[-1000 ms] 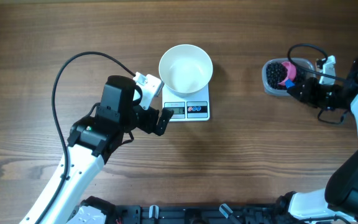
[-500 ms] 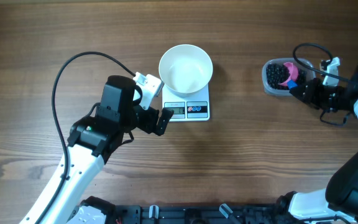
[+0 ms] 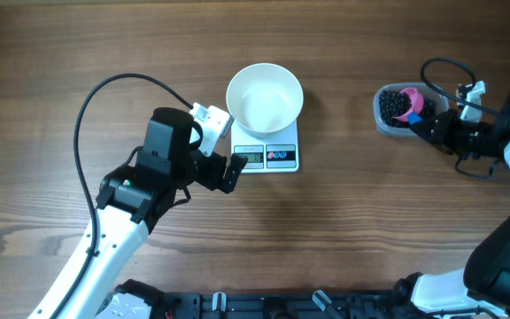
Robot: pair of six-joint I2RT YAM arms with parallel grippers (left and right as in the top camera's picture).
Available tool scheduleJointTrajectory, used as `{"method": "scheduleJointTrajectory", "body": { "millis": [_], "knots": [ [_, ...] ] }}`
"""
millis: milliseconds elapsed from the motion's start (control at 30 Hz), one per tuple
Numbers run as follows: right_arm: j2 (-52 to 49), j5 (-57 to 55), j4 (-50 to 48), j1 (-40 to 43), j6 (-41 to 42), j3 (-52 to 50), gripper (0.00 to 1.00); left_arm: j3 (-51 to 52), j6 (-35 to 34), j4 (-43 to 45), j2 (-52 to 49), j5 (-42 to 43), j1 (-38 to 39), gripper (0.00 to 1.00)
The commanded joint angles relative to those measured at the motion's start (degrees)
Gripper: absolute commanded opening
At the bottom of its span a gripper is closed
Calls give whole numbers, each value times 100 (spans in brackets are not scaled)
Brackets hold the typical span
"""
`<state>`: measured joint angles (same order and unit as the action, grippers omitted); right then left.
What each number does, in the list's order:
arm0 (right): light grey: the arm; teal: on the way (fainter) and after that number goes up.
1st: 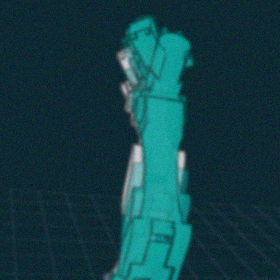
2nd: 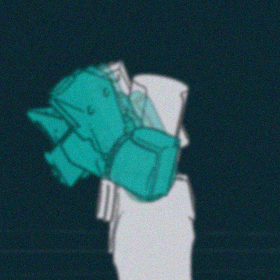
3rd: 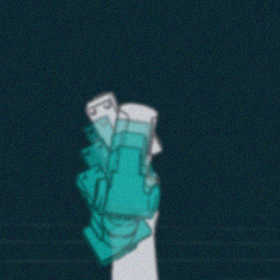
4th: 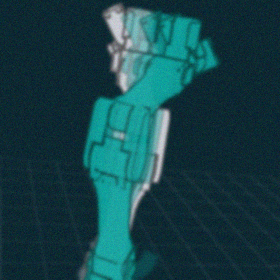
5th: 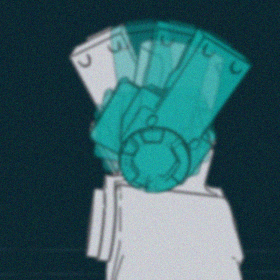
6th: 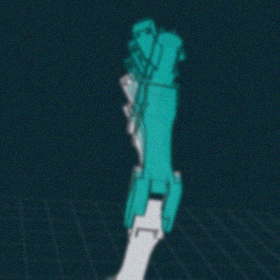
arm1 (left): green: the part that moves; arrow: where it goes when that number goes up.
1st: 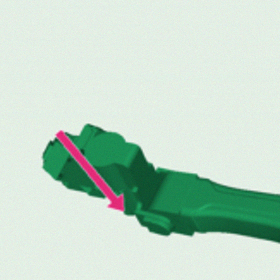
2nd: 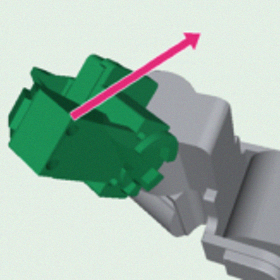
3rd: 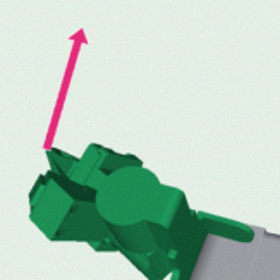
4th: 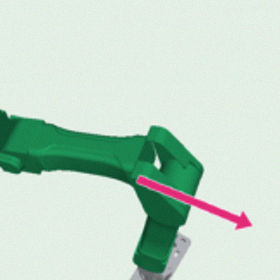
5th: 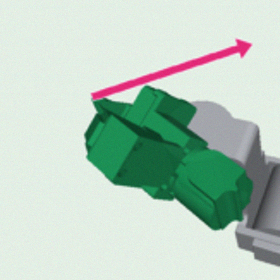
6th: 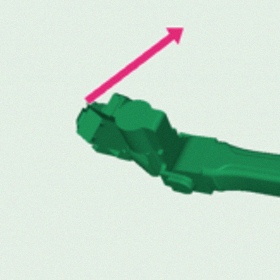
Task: Scoop item into bowl and weigh 150g on scale
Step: 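Drag the scoop through the black beans with the right gripper to fill it, then carry the filled scoop left over the white bowl with the right gripper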
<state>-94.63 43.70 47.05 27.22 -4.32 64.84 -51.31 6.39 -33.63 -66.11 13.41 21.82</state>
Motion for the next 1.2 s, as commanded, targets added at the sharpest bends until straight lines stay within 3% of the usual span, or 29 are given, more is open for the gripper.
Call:
{"method": "scheduleJointTrajectory", "body": {
  "millis": [0, 833, 1167],
  "knots": [
    [-79, 295, -79, 57, 146, -74, 4, 33, 85, -2, -44, 50, 20, 100],
    [-79, 1589, 144, 1130, 129, -74, 4, 33, 85, -4, -44, 48, 20, 100],
    [-79, 3482, 393, 1314, 153, -74, 4, 33, 85, -4, -44, 48, 20, 100]
  ]
}}
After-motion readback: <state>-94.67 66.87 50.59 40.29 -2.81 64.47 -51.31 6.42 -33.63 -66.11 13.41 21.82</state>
